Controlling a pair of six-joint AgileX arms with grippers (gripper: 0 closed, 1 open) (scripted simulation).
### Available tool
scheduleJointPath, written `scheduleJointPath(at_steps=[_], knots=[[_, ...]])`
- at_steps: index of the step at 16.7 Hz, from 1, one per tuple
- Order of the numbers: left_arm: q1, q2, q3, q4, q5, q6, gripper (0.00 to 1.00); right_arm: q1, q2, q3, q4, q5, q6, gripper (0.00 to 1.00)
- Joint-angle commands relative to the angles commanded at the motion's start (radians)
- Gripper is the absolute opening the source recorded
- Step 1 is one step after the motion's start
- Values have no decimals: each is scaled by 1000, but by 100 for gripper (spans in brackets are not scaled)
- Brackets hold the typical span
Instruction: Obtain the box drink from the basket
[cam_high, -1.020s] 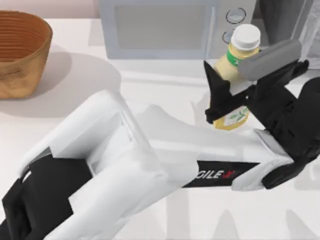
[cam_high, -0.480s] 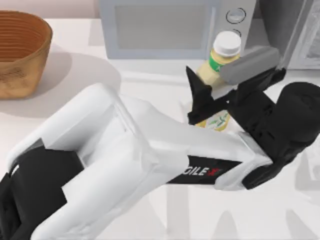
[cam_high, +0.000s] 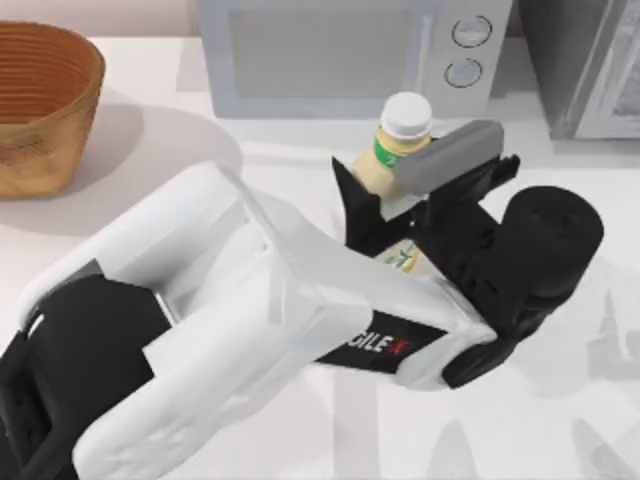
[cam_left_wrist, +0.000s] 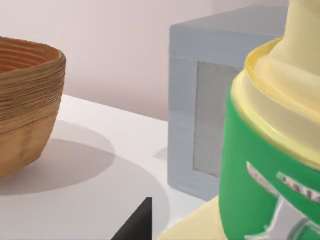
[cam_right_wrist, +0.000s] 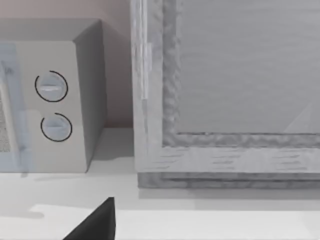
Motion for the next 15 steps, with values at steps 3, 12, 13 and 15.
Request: scheduleJointPath(at_steps=[3,12,13,15], knots=[[0,0,0,0,0,0,8,0,0,0,0,0,0,100],[0,0,0,0,0,0,75,0,0,0,0,0,0,100],[0,0,0,0,0,0,83,0,0,0,0,0,0,100],[0,0,0,0,0,0,98,0,0,0,0,0,0,100]])
